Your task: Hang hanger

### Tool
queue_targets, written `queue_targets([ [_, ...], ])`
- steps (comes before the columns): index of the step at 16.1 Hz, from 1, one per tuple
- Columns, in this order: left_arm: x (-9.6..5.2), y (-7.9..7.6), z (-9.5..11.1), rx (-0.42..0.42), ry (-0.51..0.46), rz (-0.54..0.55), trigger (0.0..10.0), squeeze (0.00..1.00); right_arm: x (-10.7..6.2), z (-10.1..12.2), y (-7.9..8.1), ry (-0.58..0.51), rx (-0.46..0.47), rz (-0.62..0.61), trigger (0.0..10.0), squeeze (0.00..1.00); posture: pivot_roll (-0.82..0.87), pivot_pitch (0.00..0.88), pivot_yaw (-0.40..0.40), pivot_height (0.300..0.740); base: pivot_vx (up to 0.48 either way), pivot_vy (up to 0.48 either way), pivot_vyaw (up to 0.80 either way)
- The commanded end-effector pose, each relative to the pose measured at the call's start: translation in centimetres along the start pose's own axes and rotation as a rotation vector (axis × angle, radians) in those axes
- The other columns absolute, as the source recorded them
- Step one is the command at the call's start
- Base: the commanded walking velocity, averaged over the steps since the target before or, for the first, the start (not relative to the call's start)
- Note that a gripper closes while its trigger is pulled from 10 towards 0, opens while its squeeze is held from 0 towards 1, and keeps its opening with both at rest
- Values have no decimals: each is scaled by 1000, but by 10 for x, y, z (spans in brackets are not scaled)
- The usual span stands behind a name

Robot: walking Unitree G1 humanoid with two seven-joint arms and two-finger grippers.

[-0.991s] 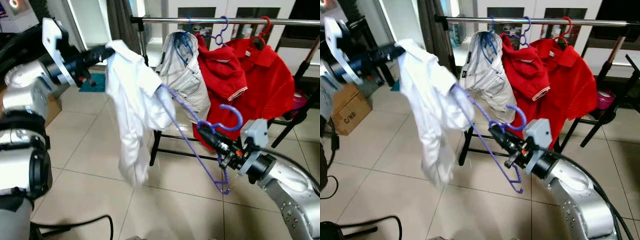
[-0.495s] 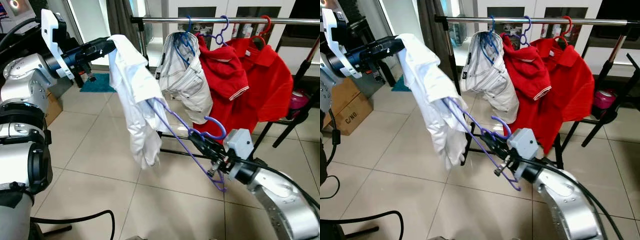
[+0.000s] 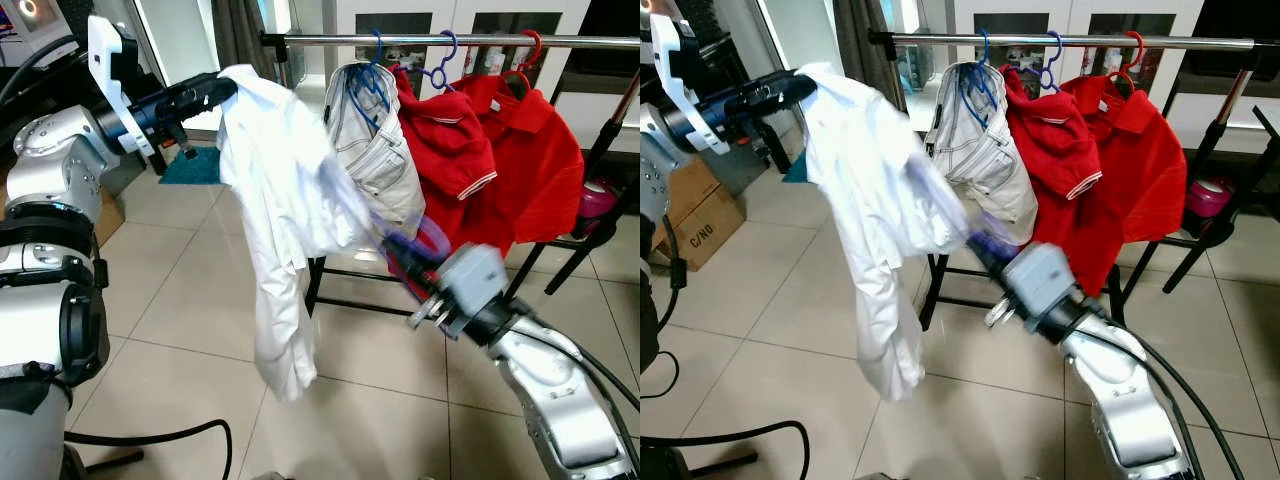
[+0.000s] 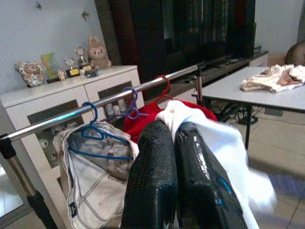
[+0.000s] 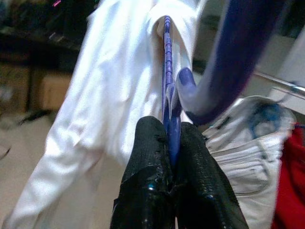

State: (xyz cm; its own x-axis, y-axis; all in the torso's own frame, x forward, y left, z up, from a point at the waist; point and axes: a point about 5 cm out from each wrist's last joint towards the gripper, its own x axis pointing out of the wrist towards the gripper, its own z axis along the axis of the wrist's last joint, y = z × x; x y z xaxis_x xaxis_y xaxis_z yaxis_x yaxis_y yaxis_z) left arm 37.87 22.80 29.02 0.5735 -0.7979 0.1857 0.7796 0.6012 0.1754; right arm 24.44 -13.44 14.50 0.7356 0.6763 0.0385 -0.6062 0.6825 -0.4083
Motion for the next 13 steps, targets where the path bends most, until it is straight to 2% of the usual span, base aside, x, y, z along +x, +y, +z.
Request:
queue_targets([
  [1,0,4,11,9,-39,21,0,0,2,-5,9,18,-28,41,10000,0,-175,0,152,740,0,0,0],
  [5,2,3,11,-7,-45,16,0,0,4,-6,12,27,-91,80,10000,0,-178,0,153,740,0,0,0],
  [8,4,2,8,-17,-45,17,0,0,7,1,3,-70,38,-29,10000,0,-181,0,153,740,0,0,0],
  [11,4,1,4,-27,-35,26,0,0,9,15,3,-133,107,-14,10000,0,-186,0,153,740,0,0,0],
  [12,4,1,3,-28,-31,38,0,0,11,14,7,-107,73,23,10000,0,-187,0,152,740,0,0,0],
  [13,4,2,3,-30,-36,43,0,0,11,6,7,-36,7,24,10000,0,-188,0,150,740,0,0,0],
])
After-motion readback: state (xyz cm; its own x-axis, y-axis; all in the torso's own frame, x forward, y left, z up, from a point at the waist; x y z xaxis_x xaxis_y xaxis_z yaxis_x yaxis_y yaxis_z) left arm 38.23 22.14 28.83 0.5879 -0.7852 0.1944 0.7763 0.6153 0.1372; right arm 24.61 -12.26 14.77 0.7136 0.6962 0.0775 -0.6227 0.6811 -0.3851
